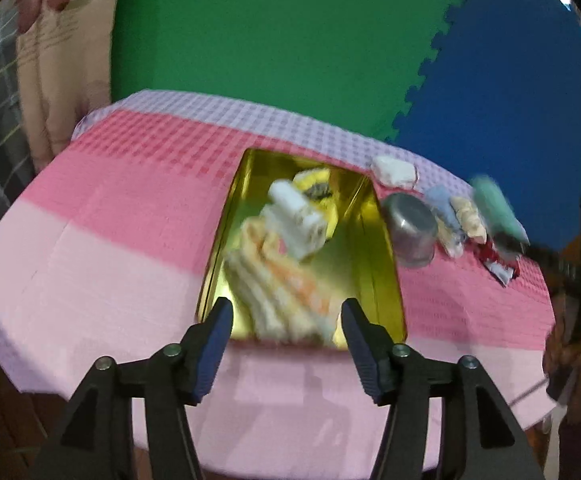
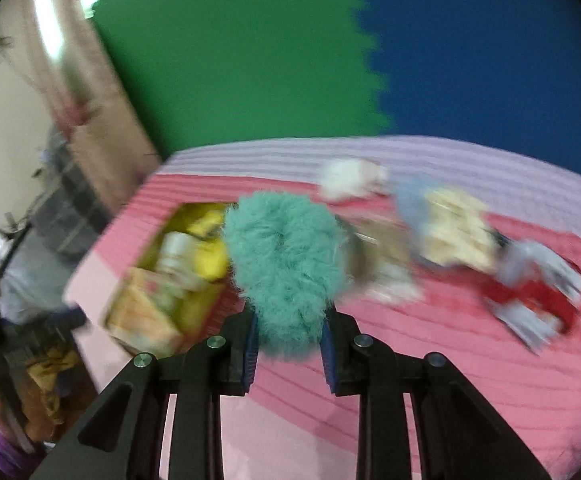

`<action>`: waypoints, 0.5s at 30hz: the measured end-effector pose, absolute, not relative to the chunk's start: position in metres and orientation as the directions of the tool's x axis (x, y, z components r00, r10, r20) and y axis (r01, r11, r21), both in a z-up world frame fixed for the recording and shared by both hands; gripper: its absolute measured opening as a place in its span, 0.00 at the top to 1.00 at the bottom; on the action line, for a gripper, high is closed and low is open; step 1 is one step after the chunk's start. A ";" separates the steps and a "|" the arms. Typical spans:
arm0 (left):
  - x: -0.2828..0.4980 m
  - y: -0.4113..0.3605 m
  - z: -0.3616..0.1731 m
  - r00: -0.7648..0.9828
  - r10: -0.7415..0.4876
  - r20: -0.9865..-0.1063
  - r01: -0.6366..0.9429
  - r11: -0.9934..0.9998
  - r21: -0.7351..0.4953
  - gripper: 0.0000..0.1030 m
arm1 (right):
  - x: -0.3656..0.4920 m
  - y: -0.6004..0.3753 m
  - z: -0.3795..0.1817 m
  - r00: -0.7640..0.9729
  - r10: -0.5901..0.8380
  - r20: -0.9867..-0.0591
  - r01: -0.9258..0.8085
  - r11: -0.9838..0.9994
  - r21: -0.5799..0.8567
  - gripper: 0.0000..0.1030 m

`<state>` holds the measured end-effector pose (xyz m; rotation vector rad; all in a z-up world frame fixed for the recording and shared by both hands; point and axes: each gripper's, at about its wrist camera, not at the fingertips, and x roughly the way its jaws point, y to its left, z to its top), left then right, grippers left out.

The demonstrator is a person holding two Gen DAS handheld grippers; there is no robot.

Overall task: Organize soft objects
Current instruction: 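Lower the green pom-pom into the tin and open the right tool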

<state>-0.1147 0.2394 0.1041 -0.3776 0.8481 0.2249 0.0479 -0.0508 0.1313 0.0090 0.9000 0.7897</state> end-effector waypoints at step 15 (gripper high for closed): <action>-0.153 0.244 0.097 0.595 0.172 -0.785 -0.388 0.917 -0.093 0.40 | 0.058 0.171 0.086 0.233 0.495 -0.837 -0.697 0.685 0.211 0.76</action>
